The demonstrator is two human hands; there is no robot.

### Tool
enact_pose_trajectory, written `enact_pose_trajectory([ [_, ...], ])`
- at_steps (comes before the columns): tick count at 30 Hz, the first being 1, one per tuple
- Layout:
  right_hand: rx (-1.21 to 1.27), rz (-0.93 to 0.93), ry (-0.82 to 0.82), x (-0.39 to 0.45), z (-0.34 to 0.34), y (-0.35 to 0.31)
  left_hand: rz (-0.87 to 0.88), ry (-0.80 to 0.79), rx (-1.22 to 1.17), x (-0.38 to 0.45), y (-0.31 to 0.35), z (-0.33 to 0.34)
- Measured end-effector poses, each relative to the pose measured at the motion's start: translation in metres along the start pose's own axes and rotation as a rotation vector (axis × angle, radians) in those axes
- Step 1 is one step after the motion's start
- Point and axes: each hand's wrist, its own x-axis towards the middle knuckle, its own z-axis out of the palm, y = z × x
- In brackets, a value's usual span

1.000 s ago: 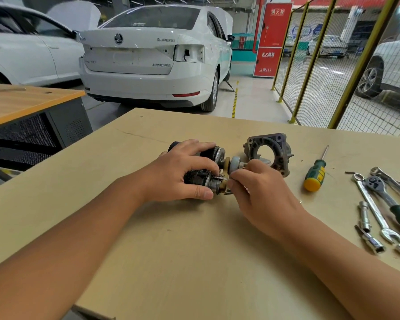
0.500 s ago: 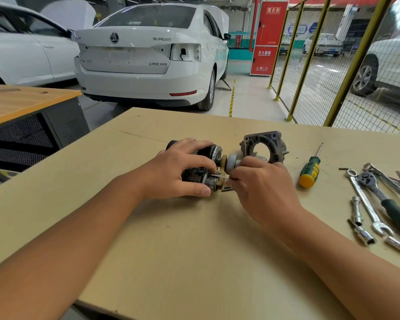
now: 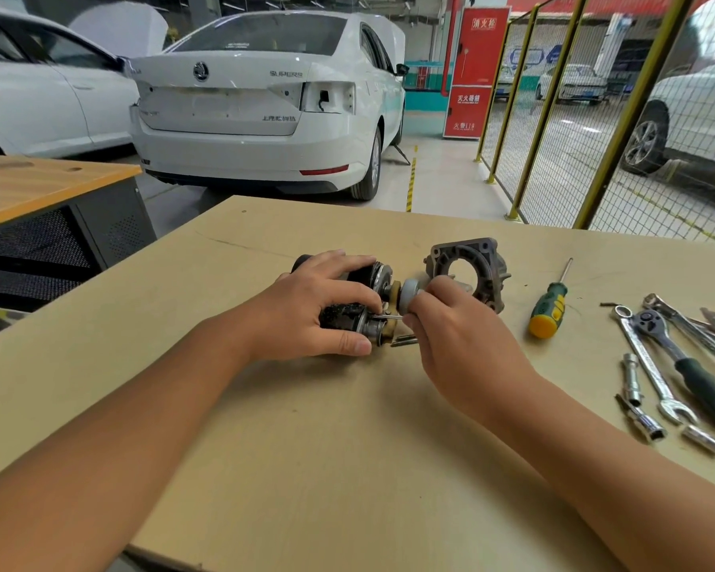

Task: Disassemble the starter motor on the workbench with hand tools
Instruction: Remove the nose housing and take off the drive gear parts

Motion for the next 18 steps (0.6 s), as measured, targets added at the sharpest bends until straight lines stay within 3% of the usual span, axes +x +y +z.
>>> enact_pose_trajectory([
  [3,-0.17,0.04,0.034,-0.0021,-0.0006,-0.0011,-0.008,0.003,-0.004,-0.0005,-0.0008,0.0002],
  [8,-0.25,0.035,0.07,-0.0011,-0.0035,-0.0019,-0.012,0.0,-0.009,0.0002,0.0004,-0.0009],
  [14,-0.014,0.054,-0.06,0.0011,-0.0001,-0.0001,0.004,0.005,-0.004,0.0006,-0.002,0.0004],
  [18,0.144,0.041,-0.024,-0.0001,0.006,0.0069,-0.006,0.005,-0.024,0.0003,-0.0016,0.0],
])
